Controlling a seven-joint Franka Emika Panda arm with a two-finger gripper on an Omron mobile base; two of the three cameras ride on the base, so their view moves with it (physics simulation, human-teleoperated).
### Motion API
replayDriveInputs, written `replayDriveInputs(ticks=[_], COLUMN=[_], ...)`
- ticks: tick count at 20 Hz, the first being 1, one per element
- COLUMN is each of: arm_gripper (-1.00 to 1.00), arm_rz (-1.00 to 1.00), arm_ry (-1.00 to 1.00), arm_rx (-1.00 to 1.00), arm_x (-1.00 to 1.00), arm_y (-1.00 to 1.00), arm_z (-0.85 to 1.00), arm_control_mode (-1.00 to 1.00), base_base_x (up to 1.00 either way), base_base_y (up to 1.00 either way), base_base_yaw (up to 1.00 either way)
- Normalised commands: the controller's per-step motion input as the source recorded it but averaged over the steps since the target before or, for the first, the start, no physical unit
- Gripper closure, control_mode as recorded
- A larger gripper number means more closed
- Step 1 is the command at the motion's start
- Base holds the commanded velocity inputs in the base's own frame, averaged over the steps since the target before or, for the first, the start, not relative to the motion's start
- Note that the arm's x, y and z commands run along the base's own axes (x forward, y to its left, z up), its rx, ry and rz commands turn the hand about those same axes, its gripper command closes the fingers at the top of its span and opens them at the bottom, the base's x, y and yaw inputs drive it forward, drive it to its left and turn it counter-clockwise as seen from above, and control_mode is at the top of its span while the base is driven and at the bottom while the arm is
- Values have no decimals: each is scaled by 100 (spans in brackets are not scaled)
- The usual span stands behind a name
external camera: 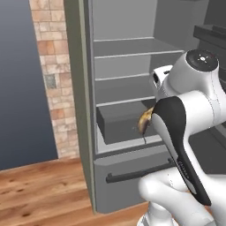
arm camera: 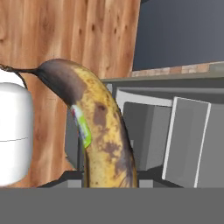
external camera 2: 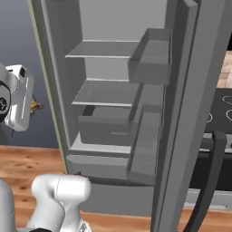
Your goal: Place the liquor on the top shelf of the fridge to keep it out of children's reach, and place the banana and lime on lower shelves for easy access.
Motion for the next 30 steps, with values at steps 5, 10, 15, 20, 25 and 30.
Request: replayDriveInputs(ticks=[5, 10, 15, 20, 25, 30], arm_gripper=[100, 100, 100, 100, 100, 100], arm_rz=[0, 0, 0, 0, 0, 0], arm_ry=[0, 0, 0, 0, 0, 0], arm_rx=[0, 0, 0, 0, 0, 0], arm_x=[0, 0, 0, 0, 0, 0], arm_y=[0, 0, 0, 0, 0, 0], arm_z=[0, 0, 0, 0, 0, 0], arm_control_mode=[100, 100, 100, 100, 100, 100], base_base_x=[47, 41, 38, 37, 39, 44], base_base_y=[-34, -32, -19, -24, -26, -18], base_base_yaw=[0, 0, 0, -1, -7, -12])
